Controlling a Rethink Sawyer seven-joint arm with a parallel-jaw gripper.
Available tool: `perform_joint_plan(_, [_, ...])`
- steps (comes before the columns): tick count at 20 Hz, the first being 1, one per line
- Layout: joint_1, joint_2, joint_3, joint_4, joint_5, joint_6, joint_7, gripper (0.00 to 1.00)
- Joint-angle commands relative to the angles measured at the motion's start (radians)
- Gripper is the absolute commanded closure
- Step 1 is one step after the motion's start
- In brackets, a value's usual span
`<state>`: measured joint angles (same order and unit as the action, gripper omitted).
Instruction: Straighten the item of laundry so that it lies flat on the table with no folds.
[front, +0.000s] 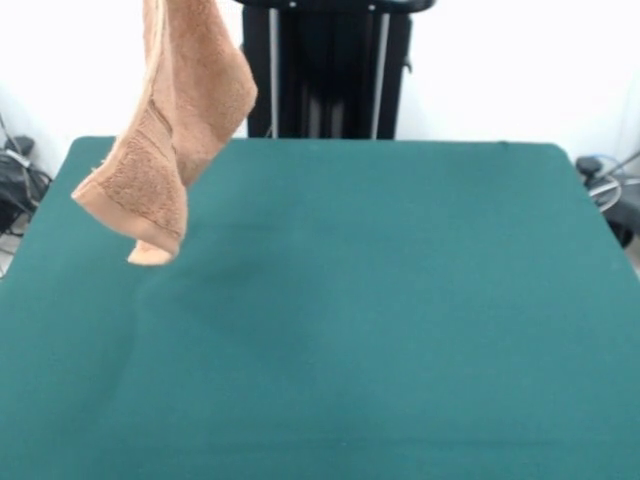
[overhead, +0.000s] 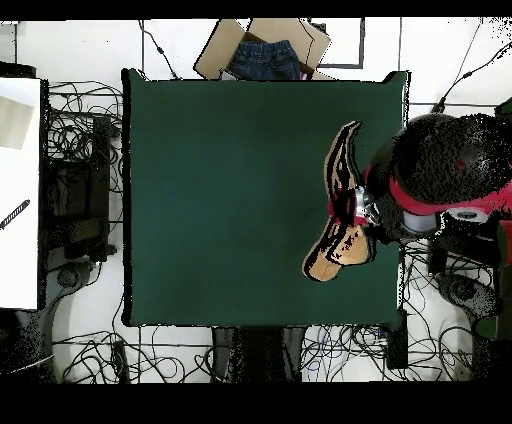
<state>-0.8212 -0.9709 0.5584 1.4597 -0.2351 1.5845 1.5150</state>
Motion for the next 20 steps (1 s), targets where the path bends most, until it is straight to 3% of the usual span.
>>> perform_joint_plan(1, [-0.016, 0.046, 0.087, 0.004, -0.066, 0.061, -0.285, 1.0])
perform_joint_plan(20, [-0.052, 0.104, 0.061, 0.058, -0.073, -0.07, -0.342, 1.0])
